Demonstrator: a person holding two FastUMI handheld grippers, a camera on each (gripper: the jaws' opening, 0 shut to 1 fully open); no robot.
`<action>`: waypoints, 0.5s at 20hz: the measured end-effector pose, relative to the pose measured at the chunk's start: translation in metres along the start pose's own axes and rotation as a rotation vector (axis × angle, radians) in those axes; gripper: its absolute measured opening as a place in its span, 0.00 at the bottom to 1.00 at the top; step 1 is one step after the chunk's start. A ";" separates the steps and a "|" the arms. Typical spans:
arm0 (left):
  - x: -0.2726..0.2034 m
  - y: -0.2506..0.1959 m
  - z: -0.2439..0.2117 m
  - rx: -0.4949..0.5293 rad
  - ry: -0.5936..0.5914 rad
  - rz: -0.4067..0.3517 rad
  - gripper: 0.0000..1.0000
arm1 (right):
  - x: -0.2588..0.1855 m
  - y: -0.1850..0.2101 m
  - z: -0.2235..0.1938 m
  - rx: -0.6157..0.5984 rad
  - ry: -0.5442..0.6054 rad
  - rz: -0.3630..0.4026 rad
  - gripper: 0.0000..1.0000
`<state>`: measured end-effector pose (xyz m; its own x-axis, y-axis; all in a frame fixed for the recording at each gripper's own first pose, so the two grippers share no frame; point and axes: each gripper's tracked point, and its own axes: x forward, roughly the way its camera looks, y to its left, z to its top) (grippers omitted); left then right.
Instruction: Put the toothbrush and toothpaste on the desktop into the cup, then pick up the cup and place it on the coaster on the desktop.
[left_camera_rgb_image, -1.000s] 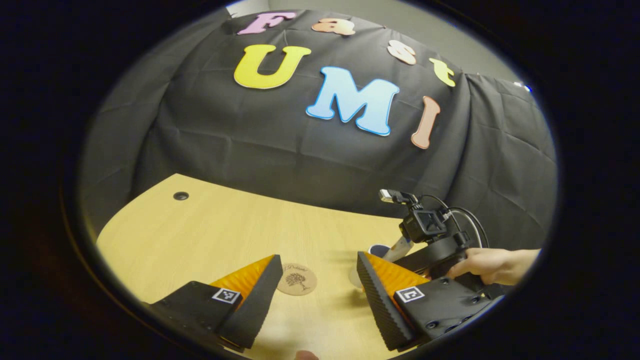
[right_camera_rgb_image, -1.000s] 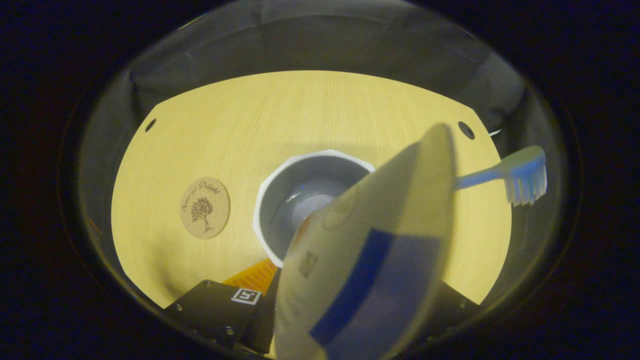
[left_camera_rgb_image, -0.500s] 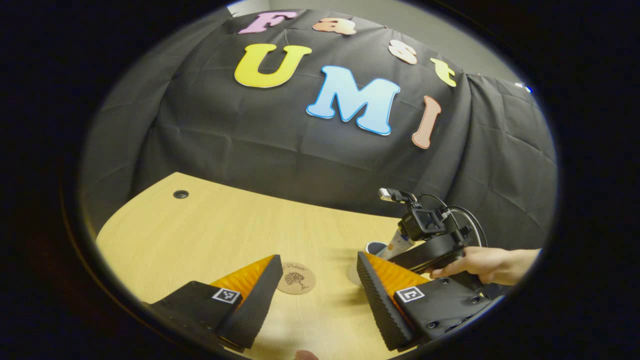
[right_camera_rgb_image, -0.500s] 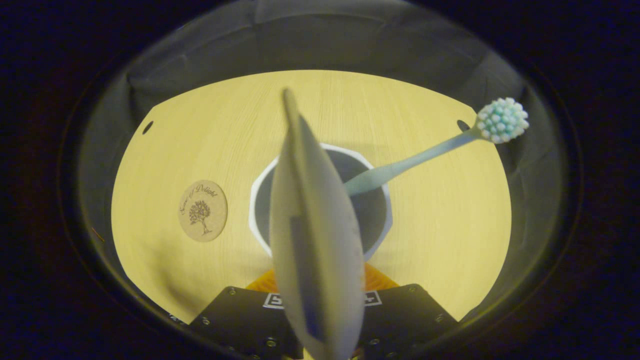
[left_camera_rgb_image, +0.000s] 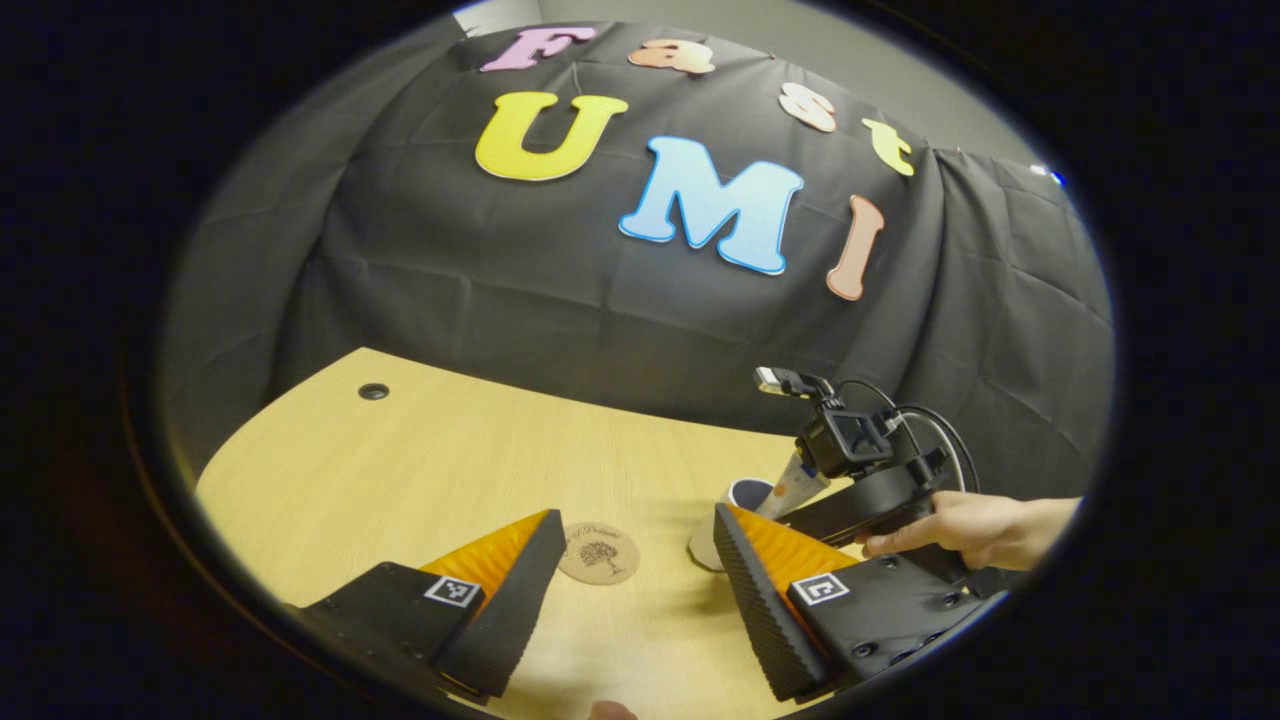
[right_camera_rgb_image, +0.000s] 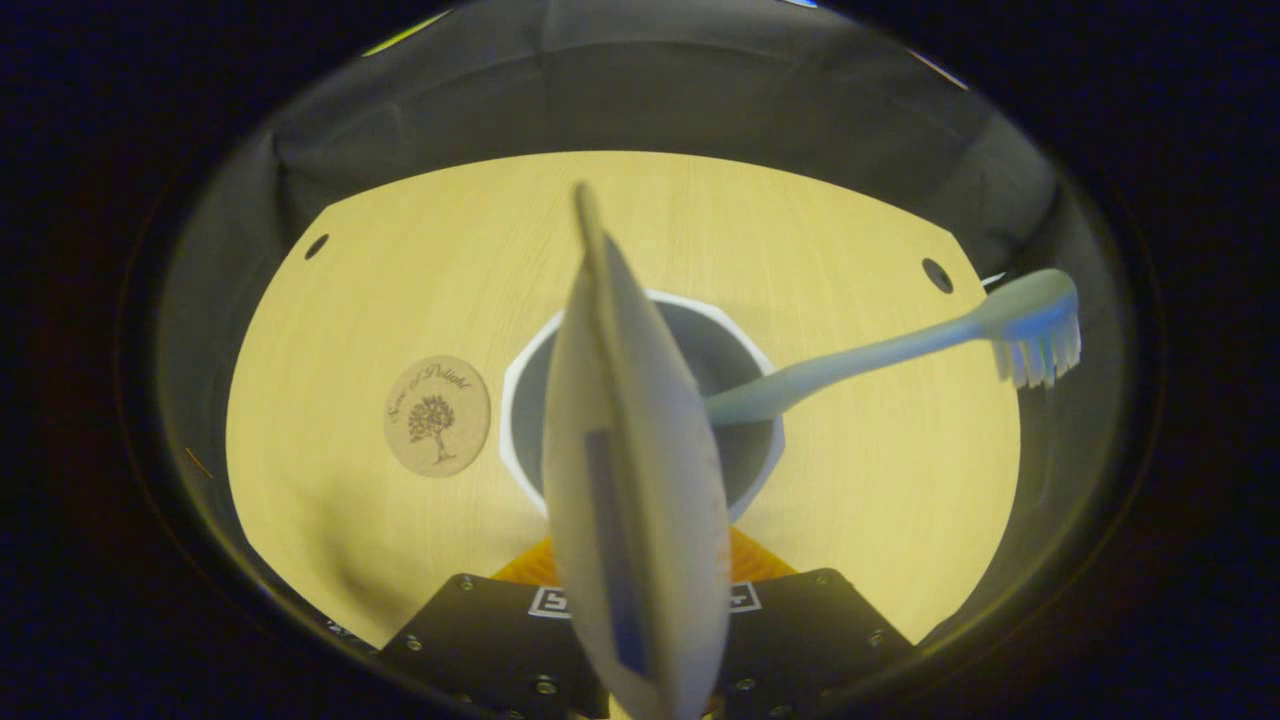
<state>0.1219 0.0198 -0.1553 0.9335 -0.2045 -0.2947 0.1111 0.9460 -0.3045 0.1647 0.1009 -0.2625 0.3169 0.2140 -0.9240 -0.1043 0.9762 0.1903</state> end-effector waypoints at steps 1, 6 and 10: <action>-0.003 0.002 0.000 -0.001 -0.003 0.001 0.94 | -0.003 0.005 0.001 -0.010 0.001 0.005 0.45; -0.022 0.020 0.000 -0.009 -0.012 0.025 0.97 | -0.008 0.040 0.006 -0.062 -0.014 0.026 0.45; -0.039 0.035 -0.001 -0.023 -0.017 0.047 0.96 | -0.011 0.073 0.013 -0.104 -0.018 0.054 0.44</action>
<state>0.0890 0.0602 -0.1552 0.9433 -0.1552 -0.2934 0.0592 0.9485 -0.3113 0.1658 0.1699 -0.2341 0.3250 0.2672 -0.9072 -0.2186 0.9545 0.2028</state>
